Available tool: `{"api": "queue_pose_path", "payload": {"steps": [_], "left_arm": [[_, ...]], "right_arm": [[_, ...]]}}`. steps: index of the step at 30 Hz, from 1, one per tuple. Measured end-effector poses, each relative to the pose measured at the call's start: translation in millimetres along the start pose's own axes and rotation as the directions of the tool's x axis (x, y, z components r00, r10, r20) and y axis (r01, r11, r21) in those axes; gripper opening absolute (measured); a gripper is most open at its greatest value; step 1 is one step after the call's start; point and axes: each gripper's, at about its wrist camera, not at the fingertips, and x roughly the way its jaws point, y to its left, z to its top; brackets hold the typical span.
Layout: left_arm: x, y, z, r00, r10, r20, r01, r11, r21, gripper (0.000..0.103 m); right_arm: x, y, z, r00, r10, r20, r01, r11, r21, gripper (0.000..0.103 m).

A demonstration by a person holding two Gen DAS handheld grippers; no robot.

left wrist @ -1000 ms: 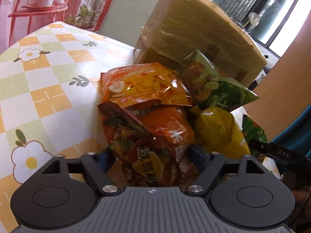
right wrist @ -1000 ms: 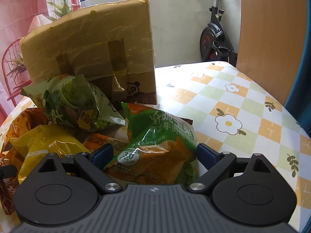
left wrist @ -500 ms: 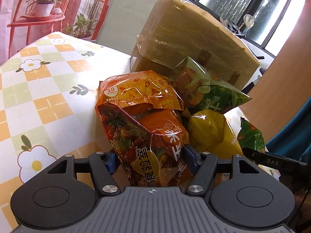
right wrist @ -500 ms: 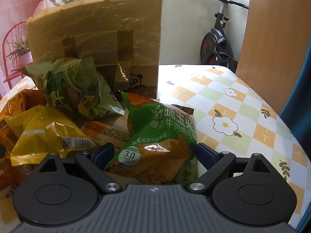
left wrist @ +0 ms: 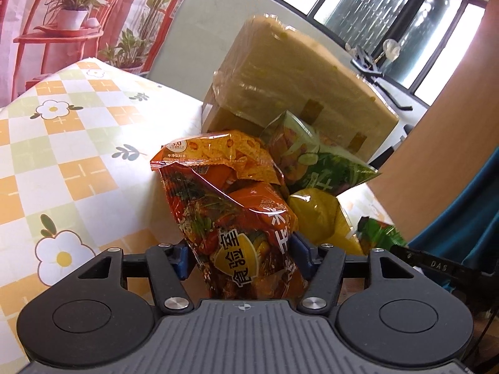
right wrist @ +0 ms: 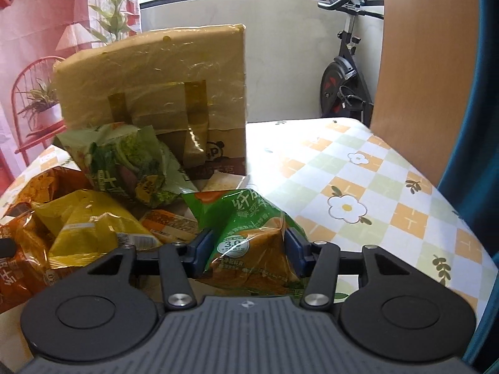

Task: Organize snacks
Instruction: 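Close left tool on orange snack bag while right tool closes on green snack bag, then lift orange bag with left tool while right tool lifts green bag over box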

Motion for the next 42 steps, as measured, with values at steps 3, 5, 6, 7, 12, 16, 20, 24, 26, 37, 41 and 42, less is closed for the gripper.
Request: {"api": "queue_pose_path", "payload": {"steps": [3, 5, 6, 7, 12, 16, 20, 24, 26, 37, 41, 42], "left_arm": [[-8.1, -1.5, 1.3, 1.000, -0.009, 0.024, 0.009, 1.000, -0.002, 0.060], [-11.5, -2.6, 2.0, 0.999, -0.013, 0.038, 0.013, 1.000, -0.003, 0.058], [-12.8, -2.9, 2.0, 0.999, -0.015, 0.043, 0.015, 1.000, -0.002, 0.058], [-14.0, -3.3, 2.4, 0.999, -0.016, 0.049, 0.016, 1.000, -0.002, 0.057], [-13.5, -5.2, 4.0, 0.998, -0.026, 0.062, 0.026, 1.000, 0.005, 0.056], [-10.9, -2.9, 3.1, 0.998, -0.026, 0.050, 0.026, 1.000, 0.004, 0.056], [-12.6, -1.7, 1.8, 0.998, -0.024, 0.050, 0.024, 1.000, 0.011, 0.056], [-12.2, -3.4, 1.9, 0.998, -0.022, 0.055, 0.021, 1.000, 0.021, 0.056], [-13.7, -2.6, 1.4, 0.998, -0.022, 0.058, 0.021, 1.000, 0.021, 0.056], [-29.1, -6.6, 4.6, 0.993, -0.044, 0.109, 0.039, 0.998, 0.046, 0.054], [-33.3, -10.8, 7.5, 0.990, -0.051, 0.130, 0.044, 0.997, 0.058, 0.054], [-34.8, -11.4, 8.0, 0.989, -0.052, 0.136, 0.044, 0.997, 0.060, 0.054]], "right_arm": [[-5.0, 2.6, -1.2, 1.000, 0.013, -0.006, -0.013, 1.000, 0.004, 0.052], [-8.2, 4.6, -3.6, 1.000, 0.015, -0.005, -0.015, 1.000, 0.002, 0.052], [-9.6, 4.6, -4.7, 1.000, 0.018, -0.005, -0.018, 1.000, 0.007, 0.052], [-10.4, 3.9, -5.7, 1.000, 0.021, -0.005, -0.021, 1.000, 0.014, 0.052], [-15.4, 0.5, -6.2, 0.999, 0.039, -0.001, -0.039, 0.998, 0.051, 0.051], [-12.8, 5.9, -7.9, 1.000, 0.018, -0.016, -0.018, 1.000, 0.021, 0.052], [-6.8, 8.2, -13.2, 0.999, 0.018, -0.036, -0.018, 1.000, 0.010, 0.061], [1.1, 9.4, -19.3, 0.998, 0.014, -0.063, -0.014, 1.000, 0.002, 0.068], [4.3, 8.4, -21.9, 0.998, 0.008, -0.068, -0.008, 1.000, 0.000, 0.069], [3.4, -12.1, -25.9, 0.998, 0.024, -0.061, -0.017, 0.994, 0.105, 0.054], [-6.1, -16.2, -19.2, 0.999, 0.042, -0.023, -0.038, 0.989, 0.141, 0.051], [-8.5, -16.3, -17.8, 0.999, 0.044, -0.013, -0.042, 0.989, 0.144, 0.050]]}}
